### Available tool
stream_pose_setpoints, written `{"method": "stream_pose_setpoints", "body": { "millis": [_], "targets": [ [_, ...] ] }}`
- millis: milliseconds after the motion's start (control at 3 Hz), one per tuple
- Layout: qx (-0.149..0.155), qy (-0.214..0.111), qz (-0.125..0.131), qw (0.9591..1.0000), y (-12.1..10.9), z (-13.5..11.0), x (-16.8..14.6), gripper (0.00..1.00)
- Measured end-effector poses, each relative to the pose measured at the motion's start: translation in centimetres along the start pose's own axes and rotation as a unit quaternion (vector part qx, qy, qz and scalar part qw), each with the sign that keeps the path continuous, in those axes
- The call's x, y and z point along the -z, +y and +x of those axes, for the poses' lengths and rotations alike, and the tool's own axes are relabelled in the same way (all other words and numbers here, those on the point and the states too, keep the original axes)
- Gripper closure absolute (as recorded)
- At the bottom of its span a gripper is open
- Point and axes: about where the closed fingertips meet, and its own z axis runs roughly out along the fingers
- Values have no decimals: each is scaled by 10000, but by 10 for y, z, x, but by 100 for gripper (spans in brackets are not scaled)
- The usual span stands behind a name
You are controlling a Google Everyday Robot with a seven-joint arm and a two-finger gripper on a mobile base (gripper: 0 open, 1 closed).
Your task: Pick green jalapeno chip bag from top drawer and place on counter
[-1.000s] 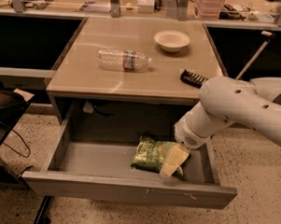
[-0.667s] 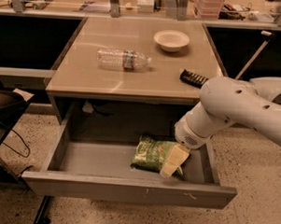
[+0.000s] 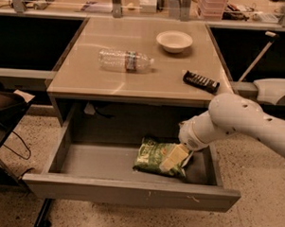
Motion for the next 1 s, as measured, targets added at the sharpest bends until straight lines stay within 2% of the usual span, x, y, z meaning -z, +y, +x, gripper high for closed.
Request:
{"method": "stream_pose_setpoints", "body": {
  "millis": [333,667,1000],
  "targets": [
    [-87,-478,408,9980,-31,-4,-22,0],
    [-97,-573,550,9968,-38,-9,-22,0],
    [18,-97,505,9987,-15,1,-20,0]
  ]
}}
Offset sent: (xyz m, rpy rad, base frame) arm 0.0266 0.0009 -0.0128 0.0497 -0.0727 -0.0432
